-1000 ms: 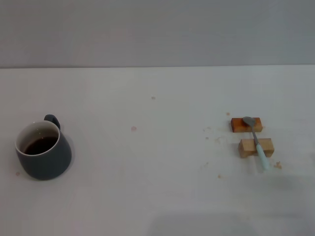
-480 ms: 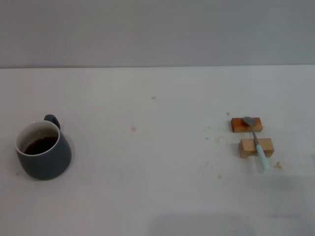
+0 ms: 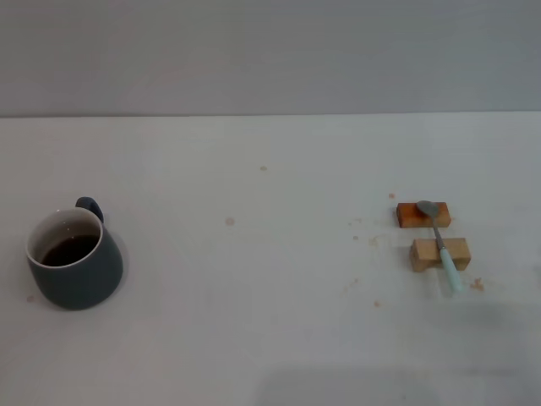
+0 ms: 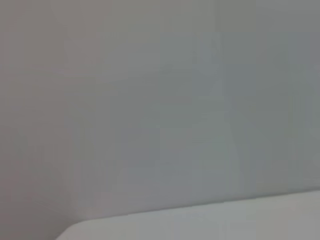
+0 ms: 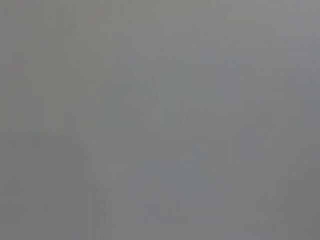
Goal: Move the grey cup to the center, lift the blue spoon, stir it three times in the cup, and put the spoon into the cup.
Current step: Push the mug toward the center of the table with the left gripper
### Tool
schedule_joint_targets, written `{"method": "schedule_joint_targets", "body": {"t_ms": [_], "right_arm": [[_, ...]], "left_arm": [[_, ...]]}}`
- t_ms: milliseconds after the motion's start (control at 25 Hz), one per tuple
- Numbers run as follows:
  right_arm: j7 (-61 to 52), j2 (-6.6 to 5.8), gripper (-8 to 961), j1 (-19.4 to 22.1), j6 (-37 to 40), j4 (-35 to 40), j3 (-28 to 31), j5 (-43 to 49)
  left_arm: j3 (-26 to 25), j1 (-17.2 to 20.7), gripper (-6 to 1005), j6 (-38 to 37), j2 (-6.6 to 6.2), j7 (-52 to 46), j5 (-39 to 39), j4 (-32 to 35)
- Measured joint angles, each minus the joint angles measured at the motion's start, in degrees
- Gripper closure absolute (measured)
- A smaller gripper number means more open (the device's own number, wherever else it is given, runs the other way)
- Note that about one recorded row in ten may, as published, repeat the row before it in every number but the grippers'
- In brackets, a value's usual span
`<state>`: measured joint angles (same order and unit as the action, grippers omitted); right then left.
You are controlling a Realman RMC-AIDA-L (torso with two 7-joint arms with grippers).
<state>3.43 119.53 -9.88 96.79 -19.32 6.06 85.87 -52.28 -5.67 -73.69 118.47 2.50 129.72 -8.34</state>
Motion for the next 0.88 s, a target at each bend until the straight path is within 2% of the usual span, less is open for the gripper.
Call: {"method": "schedule_joint_targets", "body": {"t_ms": [200,880], "right_arm": [[0.0,0.00,205,-0.1,0.4,0.0,0.0,0.0],[-0.1,0.00,205,-0.2,0.7,0.0,0.0,0.0]], "left_arm": [[0.4,-1.8,990,1.1,0.04,2.0,0.4,1.3],[4.5,-4.8,1001,4.4,0.09,4.4,0.6,1.0]]}}
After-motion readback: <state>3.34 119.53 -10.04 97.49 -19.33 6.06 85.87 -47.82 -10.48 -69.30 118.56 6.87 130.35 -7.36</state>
